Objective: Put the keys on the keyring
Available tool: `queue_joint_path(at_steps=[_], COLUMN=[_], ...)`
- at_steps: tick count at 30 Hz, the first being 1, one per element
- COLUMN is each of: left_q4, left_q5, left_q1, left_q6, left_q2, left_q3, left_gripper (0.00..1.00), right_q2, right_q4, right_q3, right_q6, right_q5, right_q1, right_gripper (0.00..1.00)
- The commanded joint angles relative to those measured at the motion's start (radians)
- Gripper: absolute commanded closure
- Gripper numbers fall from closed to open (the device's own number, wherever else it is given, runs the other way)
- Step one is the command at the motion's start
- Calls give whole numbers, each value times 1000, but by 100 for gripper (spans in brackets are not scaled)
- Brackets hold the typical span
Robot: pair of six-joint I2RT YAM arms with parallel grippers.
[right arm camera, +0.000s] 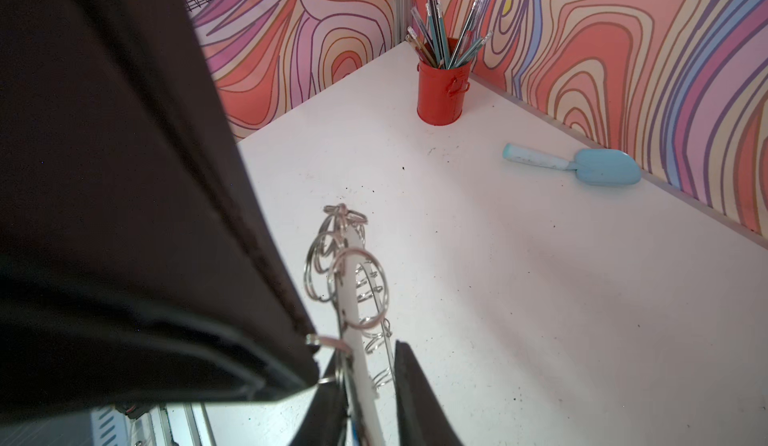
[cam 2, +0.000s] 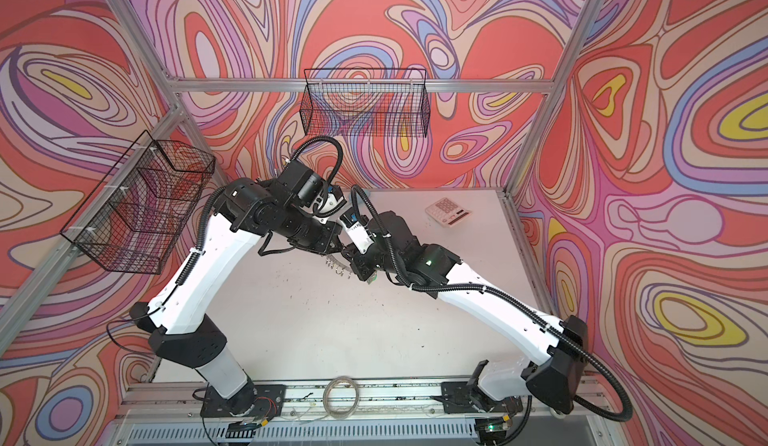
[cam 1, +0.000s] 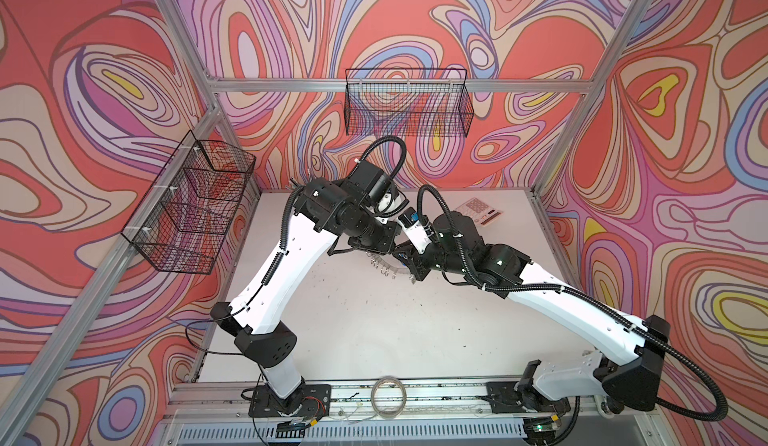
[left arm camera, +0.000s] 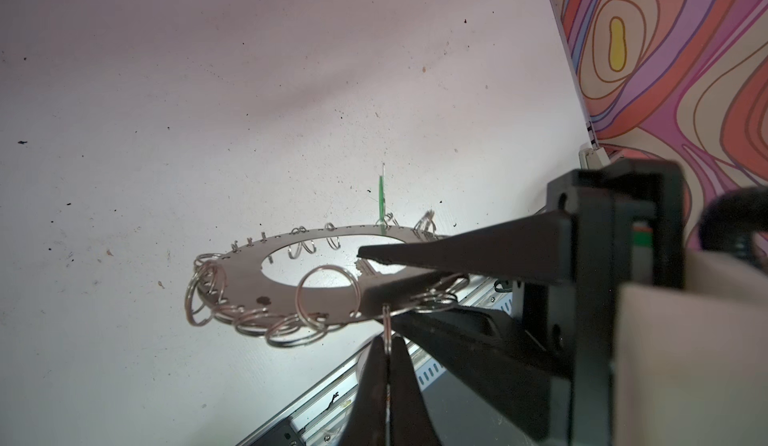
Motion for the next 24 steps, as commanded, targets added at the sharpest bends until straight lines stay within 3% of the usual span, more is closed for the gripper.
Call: queue_joint_path(at_steps=[1,8,16,21,24], left_q4=[-48,5,73,115,137], left_q5=[33,34,35,61,89], left_q1=[-3,3,16,36,46], left_q6=[2,2,6,-2,-3], left_q2=[-35,-76,-141,-176,-188], left_q3=[-17,-81,-163,-199,-209], left_gripper=[100,100,100,100,100], right_q2=[-34,-70,-91,-81,-68], right_q4=[43,87,95,81,82], right_q3=[-14,-54,-75,-75,-77], right_q6=[5,35,43,45,48], right_q5=[54,-7,-111,-142,-173], right_q1=[-11,-11,-12,-12,-12], right_gripper=[89,92,69,69,63])
